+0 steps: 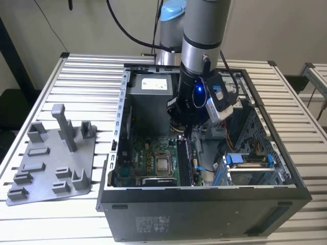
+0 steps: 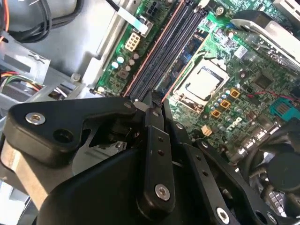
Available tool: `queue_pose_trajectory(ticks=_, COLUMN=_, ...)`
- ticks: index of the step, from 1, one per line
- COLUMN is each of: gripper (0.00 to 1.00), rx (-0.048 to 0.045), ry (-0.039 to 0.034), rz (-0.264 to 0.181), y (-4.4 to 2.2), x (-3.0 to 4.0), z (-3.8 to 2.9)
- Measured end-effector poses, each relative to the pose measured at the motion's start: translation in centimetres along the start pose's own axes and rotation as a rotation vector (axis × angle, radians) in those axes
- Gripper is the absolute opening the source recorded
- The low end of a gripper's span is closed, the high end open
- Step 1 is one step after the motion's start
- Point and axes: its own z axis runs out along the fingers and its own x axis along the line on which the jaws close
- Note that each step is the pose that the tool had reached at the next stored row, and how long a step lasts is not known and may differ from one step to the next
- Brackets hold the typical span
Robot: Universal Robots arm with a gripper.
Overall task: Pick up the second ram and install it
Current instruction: 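Insert the second ram into the second slot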
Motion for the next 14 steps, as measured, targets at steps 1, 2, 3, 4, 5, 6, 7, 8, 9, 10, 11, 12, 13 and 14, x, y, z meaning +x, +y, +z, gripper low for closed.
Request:
queue_pose_trajectory(ticks=1, gripper=0.14, rx=0.0000, ry=0.0000, rz=-0.001, y=-0.06, x=0.00, z=0.19)
queue_pose_trajectory(ticks=2, gripper=0.14, rx=0.0000, ry=0.0000, rz=-0.002, y=-0.13, x=0.01, z=0.38)
queue_pose_trajectory(ticks=3, gripper=0.14, rx=0.0001, ry=0.0001, rz=-0.003, y=-0.23, x=0.01, z=0.55)
queue_pose_trajectory(ticks=4, gripper=0.14, rx=0.0001, ry=0.0006, rz=-0.005, y=-0.35, x=0.02, z=0.72)
queue_pose_trajectory(ticks=5, gripper=0.14, rx=-0.0001, ry=0.0009, rz=-0.006, y=-0.48, x=0.02, z=0.91)
queue_pose_trajectory(ticks=6, gripper=0.14, rx=-0.0002, ry=0.0013, rz=-0.008, y=-0.61, x=0.03, z=1.09)
queue_pose_trajectory(ticks=7, gripper=0.14, rx=-0.0003, ry=0.0017, rz=-0.010, y=-0.73, x=0.04, z=1.25)
queue_pose_trajectory(ticks=8, gripper=0.14, rx=-0.0002, ry=0.0023, rz=-0.011, y=-0.85, x=0.04, z=1.37)
queue_pose_trajectory(ticks=9, gripper=0.14, rx=-0.0004, ry=0.0029, rz=-0.013, y=-0.98, x=0.04, z=1.52)
queue_pose_trajectory(ticks=10, gripper=0.14, rx=-0.0004, ry=0.0036, rz=-0.014, y=-1.12, x=0.05, z=1.67)
queue_pose_trajectory(ticks=11, gripper=0.14, rx=-0.0004, ry=0.0039, rz=-0.015, y=-1.24, x=0.05, z=1.83)
queue_pose_trajectory(ticks=12, gripper=0.14, rx=-0.0006, ry=0.0040, rz=-0.015, y=-1.35, x=0.06, z=2.02)
queue_pose_trajectory(ticks=13, gripper=0.14, rx=-0.0006, ry=0.0040, rz=-0.015, y=-1.47, x=0.07, z=2.19)
queue_pose_trajectory(ticks=14, gripper=0.14, rx=-0.0006, ry=0.0041, rz=-0.015, y=-1.57, x=0.07, z=2.38)
